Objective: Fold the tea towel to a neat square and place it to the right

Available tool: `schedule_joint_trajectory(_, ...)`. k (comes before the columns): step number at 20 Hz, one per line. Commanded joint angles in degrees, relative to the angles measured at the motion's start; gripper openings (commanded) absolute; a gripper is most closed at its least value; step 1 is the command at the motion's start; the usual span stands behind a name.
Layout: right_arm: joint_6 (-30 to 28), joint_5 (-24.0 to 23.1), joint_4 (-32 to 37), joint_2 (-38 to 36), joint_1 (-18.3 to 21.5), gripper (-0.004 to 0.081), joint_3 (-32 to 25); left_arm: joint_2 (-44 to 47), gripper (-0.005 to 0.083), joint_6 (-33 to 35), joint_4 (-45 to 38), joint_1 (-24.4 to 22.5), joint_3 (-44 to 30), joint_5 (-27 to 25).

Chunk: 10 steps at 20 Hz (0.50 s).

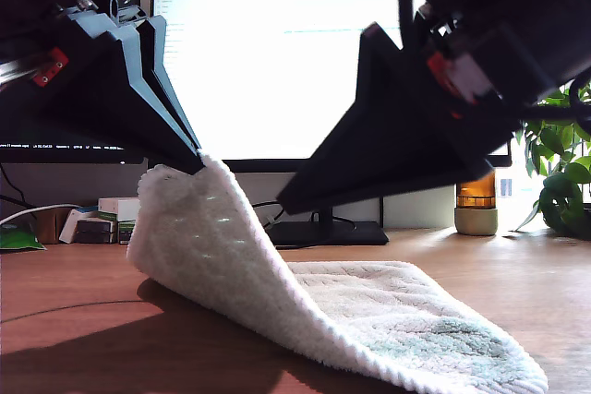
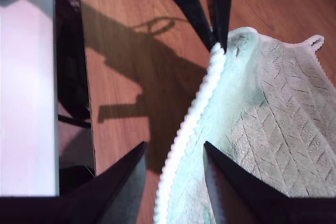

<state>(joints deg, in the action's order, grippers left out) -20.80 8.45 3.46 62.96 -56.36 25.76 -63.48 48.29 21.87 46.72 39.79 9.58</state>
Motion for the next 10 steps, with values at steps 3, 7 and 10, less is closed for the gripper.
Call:
schedule_joint_trajectory(3, 1.6, -0.2, 2.8, 4.2, -0.4, 0.0306, -0.2, 0.3, -0.0024, -1.1, -0.5, 0.0, 0.0, 0.5)
schedule_joint_trajectory(7, 3.1, -0.7, 6.3, 9.3, -0.3, 0.0306, -0.1, 0.3, -0.0024, -1.8, -0.6, -0.1, 0.0, 0.5)
schedule_joint_trajectory(10, 3.0, -2.8, 6.6, 12.4, 0.0, 0.0306, 0.1, 0.3, -0.0024, -1.8, -0.7, -0.1, 0.0, 0.5)
